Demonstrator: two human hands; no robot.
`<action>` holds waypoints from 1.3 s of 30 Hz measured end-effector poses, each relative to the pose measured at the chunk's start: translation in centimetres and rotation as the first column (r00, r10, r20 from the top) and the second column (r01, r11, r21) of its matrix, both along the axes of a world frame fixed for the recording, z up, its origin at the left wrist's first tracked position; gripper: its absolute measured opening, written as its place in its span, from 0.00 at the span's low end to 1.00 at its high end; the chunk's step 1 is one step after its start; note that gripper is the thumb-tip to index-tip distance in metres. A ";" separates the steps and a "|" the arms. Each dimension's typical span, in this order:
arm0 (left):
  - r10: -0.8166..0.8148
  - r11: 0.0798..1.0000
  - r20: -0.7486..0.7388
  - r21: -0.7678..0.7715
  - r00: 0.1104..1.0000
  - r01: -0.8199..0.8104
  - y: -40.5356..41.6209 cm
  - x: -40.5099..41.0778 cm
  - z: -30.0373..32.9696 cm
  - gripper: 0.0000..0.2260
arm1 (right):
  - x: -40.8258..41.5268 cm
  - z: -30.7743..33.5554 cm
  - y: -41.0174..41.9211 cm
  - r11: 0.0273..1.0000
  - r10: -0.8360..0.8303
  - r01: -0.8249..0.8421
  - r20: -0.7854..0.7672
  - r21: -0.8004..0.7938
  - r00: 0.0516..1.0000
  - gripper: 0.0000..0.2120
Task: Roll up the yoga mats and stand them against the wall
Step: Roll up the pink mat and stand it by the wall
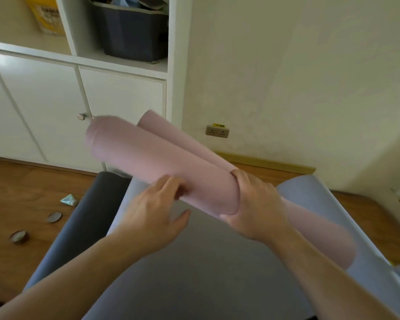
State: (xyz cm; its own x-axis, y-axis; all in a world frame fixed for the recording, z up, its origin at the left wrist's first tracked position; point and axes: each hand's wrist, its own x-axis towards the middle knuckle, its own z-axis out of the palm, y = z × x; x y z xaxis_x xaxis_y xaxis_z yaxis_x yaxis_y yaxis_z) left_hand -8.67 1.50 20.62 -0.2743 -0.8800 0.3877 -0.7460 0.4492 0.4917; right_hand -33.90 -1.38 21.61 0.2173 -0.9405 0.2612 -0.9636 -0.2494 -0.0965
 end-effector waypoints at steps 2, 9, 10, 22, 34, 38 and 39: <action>-0.050 0.985 0.148 -0.159 0.988 0.074 0.1 -0.7 0.4 0.29 | 0.6 -0.5 0.5 0.998 0.056 -0.052 -0.112 0.039 0.992 0.47; -0.145 0.962 0.574 0.271 0.806 -0.019 -1.3 0.5 -2.0 0.39 | 3.2 -3.1 2.9 0.949 0.316 -0.297 -0.362 0.108 0.877 0.46; -0.162 0.953 0.573 0.301 0.803 -0.022 -1.2 0.4 -2.3 0.39 | 3.3 -3.4 3.1 0.944 0.330 -0.310 -0.375 0.114 0.866 0.45; -0.149 0.961 0.582 0.274 0.799 -0.021 -1.3 0.2 -2.3 0.35 | 3.7 -4.1 3.7 0.967 0.251 -0.226 -0.310 0.113 0.917 0.51; -0.179 0.883 0.501 0.461 0.847 -0.086 -0.7 -0.2 -1.5 0.38 | 3.7 -4.0 3.4 0.958 0.277 -0.231 -0.334 0.171 0.901 0.47; -0.067 0.990 0.680 0.137 0.731 -0.037 0.6 -2.2 -4.0 0.43 | 3.2 -3.3 2.9 0.951 0.253 -0.190 -0.257 0.245 0.933 0.43; -0.044 0.993 0.688 0.110 0.725 -0.043 0.6 -2.6 -4.4 0.42 | 3.1 -3.2 2.9 0.948 0.248 -0.183 -0.244 0.260 0.938 0.44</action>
State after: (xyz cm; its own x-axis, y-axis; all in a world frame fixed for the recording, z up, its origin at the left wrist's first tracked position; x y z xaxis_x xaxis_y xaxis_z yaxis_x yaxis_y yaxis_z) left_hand -11.25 2.08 16.18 -0.4271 -0.9042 -0.0070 -0.8983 0.4252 -0.1108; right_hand -30.77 1.50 18.43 0.4527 -0.8900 -0.0536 -0.8865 -0.4557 0.0800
